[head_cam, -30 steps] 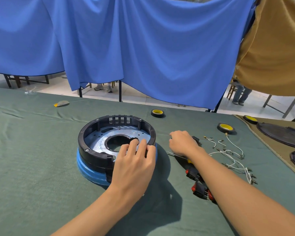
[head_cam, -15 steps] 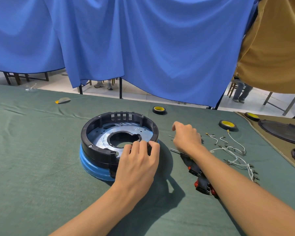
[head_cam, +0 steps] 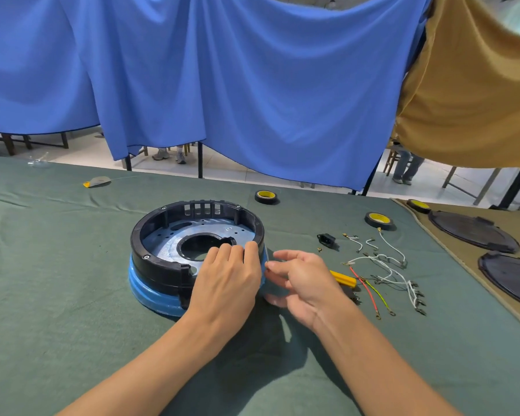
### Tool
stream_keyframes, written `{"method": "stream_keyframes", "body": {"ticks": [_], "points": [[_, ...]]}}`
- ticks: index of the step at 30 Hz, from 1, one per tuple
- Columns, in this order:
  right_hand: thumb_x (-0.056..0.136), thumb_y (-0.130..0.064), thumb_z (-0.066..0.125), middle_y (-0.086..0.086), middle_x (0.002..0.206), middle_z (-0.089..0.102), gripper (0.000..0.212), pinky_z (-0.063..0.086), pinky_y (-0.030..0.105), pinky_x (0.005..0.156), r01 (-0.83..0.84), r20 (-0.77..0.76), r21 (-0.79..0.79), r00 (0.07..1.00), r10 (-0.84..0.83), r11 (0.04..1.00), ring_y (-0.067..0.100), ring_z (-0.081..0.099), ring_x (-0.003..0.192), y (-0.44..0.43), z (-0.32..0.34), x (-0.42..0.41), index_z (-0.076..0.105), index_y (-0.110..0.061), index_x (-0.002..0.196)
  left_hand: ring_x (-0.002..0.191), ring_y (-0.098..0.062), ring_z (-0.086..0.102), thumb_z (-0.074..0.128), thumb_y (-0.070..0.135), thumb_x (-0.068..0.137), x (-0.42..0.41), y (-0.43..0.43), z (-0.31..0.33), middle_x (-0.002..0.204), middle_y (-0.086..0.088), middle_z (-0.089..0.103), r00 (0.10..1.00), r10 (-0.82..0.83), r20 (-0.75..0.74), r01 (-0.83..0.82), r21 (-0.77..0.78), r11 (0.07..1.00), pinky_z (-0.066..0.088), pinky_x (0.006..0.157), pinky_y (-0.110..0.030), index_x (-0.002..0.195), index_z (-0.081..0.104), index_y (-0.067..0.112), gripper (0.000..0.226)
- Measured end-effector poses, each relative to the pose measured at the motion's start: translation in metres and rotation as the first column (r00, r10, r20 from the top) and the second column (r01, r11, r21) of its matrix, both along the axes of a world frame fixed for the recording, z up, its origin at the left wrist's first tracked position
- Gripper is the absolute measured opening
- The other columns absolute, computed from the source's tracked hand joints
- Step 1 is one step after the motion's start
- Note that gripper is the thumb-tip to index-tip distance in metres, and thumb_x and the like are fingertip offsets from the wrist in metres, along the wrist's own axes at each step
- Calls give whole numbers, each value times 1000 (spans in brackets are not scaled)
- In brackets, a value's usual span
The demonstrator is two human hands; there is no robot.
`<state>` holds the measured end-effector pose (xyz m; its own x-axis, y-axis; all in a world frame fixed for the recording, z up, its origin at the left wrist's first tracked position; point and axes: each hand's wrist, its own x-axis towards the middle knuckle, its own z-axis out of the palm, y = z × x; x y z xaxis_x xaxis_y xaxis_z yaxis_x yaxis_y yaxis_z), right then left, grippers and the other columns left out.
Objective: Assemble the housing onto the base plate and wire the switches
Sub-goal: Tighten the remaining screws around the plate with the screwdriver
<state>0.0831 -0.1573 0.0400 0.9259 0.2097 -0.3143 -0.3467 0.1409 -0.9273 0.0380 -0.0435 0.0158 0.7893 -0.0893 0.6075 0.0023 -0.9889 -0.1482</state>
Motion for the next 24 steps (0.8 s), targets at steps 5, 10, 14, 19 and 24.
{"method": "stream_keyframes", "body": {"ticks": [5,10,14,19,24], "points": [[88,9,58,11,93,64,23,51,57,78,47,-22,81,999,-46,996,20,62,83,-2,5,2,59,-11,96,52,-24,53,91,13,52,-4,-5,5,60,-6,56,999,-39,28,41,-57,998,46,49,-37,77,62,7,39],[87,9,60,13,100,65,24,54,54,66,66,-68,96,996,-59,993,21,64,87,-9,3,5,61,-11,100,57,-24,54,87,20,59,-6,-6,5,66,-6,58,1000,-17,-1,17,-2,1000,47,54,-36,80,62,7,35],[87,9,60,12,98,66,24,50,66,79,66,-73,128,996,-57,990,19,65,83,-15,8,7,61,-10,102,75,-29,58,79,38,66,-14,-7,2,86,-8,62,999,29,-41,-27,44,999,46,69,-41,103,62,4,53],[87,12,57,13,93,62,24,44,72,86,51,-78,243,996,-33,969,20,63,81,-21,16,9,60,-6,103,77,-31,59,87,37,52,-18,-3,11,91,-12,61,995,86,-57,-81,80,993,47,67,-43,116,60,-1,79],[86,13,57,15,90,60,23,53,61,77,26,-66,318,998,-5,948,22,61,81,-25,19,9,59,-3,103,66,-29,58,89,32,41,-11,1,27,77,-10,60,995,102,-16,-101,50,994,47,60,-37,110,63,-4,81]]}}
